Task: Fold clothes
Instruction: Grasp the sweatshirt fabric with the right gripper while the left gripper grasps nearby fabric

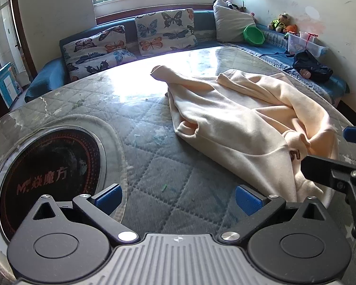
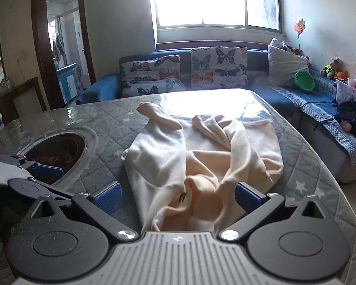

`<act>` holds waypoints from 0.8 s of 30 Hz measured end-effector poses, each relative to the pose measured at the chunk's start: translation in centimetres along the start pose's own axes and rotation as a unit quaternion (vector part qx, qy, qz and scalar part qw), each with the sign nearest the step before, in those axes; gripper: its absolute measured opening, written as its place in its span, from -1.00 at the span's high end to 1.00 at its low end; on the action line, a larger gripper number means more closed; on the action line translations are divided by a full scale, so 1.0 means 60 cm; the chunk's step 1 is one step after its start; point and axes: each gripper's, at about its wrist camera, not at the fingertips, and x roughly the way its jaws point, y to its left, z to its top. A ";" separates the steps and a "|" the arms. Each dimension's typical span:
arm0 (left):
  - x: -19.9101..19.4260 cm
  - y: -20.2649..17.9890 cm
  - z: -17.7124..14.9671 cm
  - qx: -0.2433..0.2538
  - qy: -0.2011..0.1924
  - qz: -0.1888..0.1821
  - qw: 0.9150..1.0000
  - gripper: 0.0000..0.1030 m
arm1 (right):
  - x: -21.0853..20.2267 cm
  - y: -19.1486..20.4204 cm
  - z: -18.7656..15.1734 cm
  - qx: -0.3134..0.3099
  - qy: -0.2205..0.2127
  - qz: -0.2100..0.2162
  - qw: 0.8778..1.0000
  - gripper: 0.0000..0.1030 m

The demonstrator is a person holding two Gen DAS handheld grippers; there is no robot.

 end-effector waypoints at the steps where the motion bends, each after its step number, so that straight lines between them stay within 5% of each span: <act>1: 0.000 -0.005 0.004 0.000 -0.001 0.000 1.000 -1.00 | 0.002 -0.001 0.003 -0.001 -0.001 0.001 1.000 -0.94; 14: 0.002 -0.050 0.024 -0.003 0.003 0.000 1.000 -1.00 | 0.021 -0.017 0.022 -0.005 0.000 0.006 1.000 -0.76; 24: 0.004 -0.102 0.056 -0.004 -0.011 -0.011 1.000 -1.00 | 0.036 -0.075 0.024 0.029 0.001 -0.040 0.999 -0.54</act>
